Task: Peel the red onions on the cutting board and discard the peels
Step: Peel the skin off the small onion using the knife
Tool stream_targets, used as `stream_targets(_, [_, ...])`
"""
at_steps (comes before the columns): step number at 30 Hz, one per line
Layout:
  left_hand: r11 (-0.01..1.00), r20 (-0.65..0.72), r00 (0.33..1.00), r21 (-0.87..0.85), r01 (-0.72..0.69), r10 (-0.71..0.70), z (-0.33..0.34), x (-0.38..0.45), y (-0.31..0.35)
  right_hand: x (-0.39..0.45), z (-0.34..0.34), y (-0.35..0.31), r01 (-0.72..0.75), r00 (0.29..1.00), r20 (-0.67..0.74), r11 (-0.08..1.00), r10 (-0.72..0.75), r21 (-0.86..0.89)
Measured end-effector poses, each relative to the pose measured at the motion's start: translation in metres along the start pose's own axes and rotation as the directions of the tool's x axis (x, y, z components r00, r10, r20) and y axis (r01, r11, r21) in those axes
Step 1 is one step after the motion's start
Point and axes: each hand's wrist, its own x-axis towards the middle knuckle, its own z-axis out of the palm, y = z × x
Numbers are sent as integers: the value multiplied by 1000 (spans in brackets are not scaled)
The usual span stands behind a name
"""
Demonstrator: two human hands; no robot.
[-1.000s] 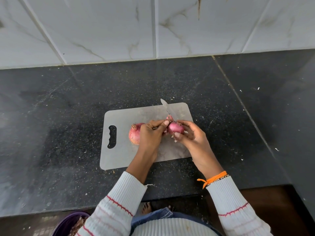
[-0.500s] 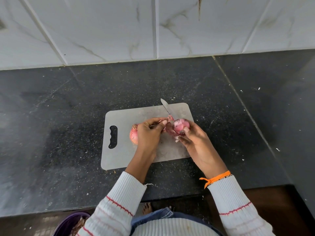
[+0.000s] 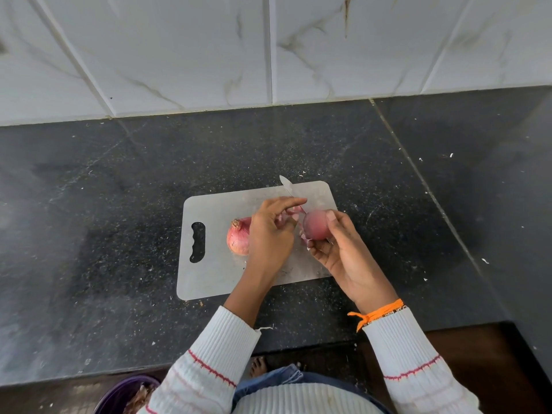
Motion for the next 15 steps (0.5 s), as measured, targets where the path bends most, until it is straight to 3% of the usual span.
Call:
stream_targets(8, [961, 150, 975, -198, 192, -164, -4, -2, -1, -1, 0, -3, 17, 997, 71, 999, -20, 46])
stream_targets(15, [980, 162, 974, -99, 175, -157, -7, -4, -9, -2, 2, 3, 174, 980, -31, 929, -194, -326])
